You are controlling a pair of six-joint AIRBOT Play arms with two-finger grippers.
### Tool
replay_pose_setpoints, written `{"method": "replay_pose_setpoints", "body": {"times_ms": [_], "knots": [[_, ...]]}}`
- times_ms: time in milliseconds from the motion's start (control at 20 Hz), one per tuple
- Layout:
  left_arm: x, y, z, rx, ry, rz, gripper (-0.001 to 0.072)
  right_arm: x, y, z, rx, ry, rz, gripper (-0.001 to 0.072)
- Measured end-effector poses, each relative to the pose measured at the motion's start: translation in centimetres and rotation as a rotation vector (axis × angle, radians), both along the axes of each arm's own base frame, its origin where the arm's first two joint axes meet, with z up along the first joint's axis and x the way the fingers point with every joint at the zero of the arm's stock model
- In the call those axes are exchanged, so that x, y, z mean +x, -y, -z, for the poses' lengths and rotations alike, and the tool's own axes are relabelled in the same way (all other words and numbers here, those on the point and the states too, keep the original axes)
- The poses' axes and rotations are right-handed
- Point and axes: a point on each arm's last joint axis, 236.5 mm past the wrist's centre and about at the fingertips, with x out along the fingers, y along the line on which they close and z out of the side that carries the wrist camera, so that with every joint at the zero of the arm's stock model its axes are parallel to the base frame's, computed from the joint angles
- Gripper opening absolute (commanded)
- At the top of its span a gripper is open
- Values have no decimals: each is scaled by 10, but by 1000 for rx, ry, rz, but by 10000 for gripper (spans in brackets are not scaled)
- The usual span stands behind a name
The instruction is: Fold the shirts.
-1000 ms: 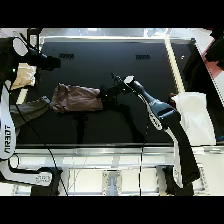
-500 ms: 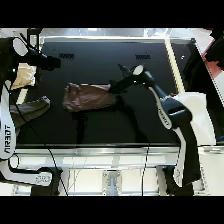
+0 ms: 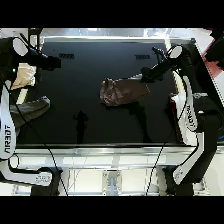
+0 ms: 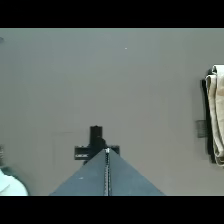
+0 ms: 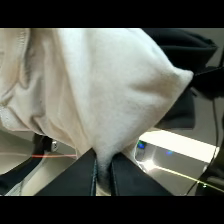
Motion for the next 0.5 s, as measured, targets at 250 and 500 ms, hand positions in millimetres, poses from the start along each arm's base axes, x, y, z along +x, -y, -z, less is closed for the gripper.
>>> {"method": "replay_pose_setpoints", "body": {"times_ms": [250,500], "knots": [[1,6,5,-24,-12,7,12,7,10,1,-21,41,3,72],[5,8,21,-33,-44,9,11,10,13,1,-33,64,-12,72]]}}
